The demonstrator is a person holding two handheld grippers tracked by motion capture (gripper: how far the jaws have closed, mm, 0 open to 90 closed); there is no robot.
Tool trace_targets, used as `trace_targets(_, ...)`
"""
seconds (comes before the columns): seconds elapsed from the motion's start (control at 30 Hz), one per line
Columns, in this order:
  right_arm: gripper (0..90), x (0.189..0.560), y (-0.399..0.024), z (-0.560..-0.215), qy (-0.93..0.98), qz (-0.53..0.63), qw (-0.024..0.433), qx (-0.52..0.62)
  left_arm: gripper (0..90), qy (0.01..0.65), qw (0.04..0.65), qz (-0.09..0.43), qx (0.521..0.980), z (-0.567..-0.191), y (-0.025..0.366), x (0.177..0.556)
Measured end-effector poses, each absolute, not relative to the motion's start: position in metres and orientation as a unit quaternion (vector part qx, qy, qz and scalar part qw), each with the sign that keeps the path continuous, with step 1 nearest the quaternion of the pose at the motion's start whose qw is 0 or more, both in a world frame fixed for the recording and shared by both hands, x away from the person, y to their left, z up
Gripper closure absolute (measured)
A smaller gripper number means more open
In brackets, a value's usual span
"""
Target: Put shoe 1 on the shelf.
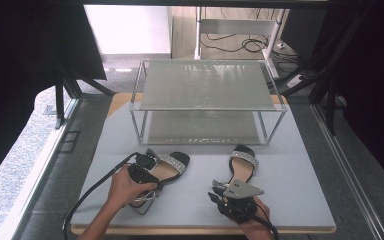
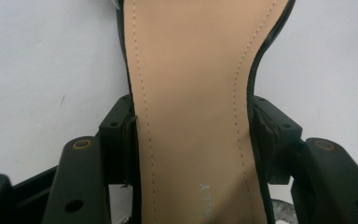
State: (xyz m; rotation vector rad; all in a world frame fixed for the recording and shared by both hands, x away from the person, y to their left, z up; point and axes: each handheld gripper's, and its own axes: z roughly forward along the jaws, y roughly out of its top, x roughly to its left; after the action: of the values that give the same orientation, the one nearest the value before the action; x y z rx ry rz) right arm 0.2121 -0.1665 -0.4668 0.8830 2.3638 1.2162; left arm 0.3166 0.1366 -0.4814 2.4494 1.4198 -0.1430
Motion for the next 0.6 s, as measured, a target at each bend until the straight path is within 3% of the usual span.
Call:
trace_targets(0.33,73.9,0.213,-0.167,-0.468,0.831,0.427,0.171,0.312,42.3,0.494,0.211,-0.109,0.837,-0.478,0.160,0.324)
trace_targets(0.6,73.8,0.212,-0.167,-0.467,0.830,0.428,0.173,0.314,42.6,0.476,0.242,-0.124,0.836,-0.468,0.172,0.320)
